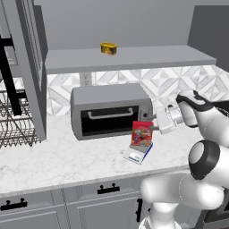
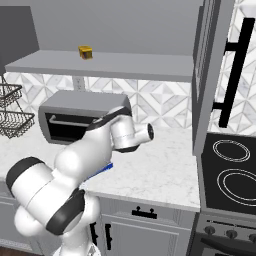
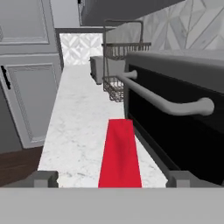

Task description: Pick the cereal and place it on the digital scale for weighing, and close the cabinet.

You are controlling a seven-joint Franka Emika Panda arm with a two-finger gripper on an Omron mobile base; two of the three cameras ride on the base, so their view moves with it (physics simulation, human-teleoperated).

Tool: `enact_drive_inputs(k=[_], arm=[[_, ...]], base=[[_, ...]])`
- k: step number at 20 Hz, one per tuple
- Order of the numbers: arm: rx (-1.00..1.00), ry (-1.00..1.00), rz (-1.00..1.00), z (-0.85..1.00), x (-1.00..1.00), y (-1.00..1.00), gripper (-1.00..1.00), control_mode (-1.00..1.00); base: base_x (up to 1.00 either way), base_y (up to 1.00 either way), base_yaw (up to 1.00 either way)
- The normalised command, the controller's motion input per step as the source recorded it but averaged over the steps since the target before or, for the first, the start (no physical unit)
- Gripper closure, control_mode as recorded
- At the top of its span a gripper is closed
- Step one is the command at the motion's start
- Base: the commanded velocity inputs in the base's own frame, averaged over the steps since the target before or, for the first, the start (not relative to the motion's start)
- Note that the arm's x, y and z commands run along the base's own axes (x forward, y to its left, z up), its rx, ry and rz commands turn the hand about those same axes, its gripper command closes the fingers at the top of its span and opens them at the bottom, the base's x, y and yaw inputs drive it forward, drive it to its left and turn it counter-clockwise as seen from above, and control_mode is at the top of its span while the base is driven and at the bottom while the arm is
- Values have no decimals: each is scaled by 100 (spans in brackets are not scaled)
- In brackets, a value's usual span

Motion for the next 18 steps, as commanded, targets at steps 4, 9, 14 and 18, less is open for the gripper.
enact_drive_inputs(k=[4, 9, 14, 18], arm=[[0, -25, 0, 21, -39, -10, -100, -100], [0, -26, -3, 11, -38, -17, -100, -100], [1, -32, -4, 15, -36, -30, -100, -100], [9, -51, -4, 4, -47, -34, -100, -100]], base=[[0, 0, 0], [0, 0, 0], [0, 0, 0], [0, 0, 0]])
